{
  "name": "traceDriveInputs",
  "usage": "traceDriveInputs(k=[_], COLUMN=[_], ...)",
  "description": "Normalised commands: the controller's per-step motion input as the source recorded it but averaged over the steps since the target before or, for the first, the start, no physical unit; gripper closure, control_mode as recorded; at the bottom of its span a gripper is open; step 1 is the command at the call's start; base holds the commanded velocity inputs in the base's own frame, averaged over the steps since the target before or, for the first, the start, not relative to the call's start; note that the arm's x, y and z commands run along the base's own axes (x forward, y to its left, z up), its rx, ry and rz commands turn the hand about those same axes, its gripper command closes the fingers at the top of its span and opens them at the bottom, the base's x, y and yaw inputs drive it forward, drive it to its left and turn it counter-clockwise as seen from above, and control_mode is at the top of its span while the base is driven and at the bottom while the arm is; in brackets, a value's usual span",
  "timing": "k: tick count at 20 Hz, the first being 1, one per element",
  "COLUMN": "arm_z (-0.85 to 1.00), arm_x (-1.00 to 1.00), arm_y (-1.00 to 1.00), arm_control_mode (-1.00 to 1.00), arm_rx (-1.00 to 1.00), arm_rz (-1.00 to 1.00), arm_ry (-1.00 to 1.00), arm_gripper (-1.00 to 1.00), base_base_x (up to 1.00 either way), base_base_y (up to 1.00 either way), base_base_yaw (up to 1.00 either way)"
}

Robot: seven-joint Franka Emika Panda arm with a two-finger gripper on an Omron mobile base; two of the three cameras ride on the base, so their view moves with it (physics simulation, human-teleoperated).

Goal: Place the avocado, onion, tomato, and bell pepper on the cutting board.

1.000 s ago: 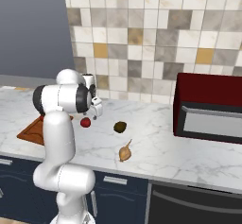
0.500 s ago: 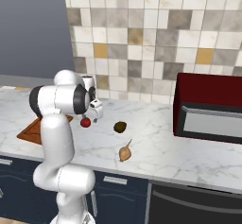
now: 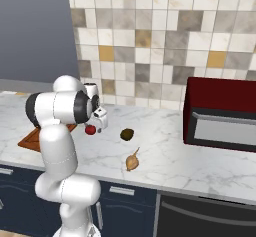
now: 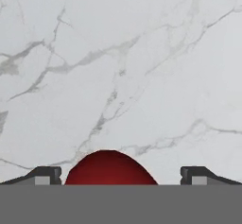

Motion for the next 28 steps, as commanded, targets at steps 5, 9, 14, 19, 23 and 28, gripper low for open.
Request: traceDriveInputs(k=[5,9,14,19,23,28], arm_z=[-0.01,-0.02,0.04,0.76,0.28,-0.03], arm_x=[-0.14,-0.06,0.01,-0.09,-0.25,-0.12], arm_y=[0.00,0.04,0.02,0.04,0.49,0.87], arm_control_mode=[-1.00,-1.00,-1.00,-1.00,-1.00,-1.00], arm_rx=[0.00,0.00,0.00,0.05,0.04,0.03], arm_rz=[0.01,0.00,-0.01,-0.04,-0.01,-0.03], arm_ry=[-0.01,0.00,0.00,-0.05,-0.07,-0.03], arm_gripper=[-1.00,1.00,1.00,1.00,1.00,1.00], base_base_x=[0.00,0.00,0.00,0.00,0.00,0.00], base_base_y=[0.00,0.00,0.00,0.00,0.00,0.00], base_base_yaw=[0.00,0.00,0.00,0.00,0.00,0.00])
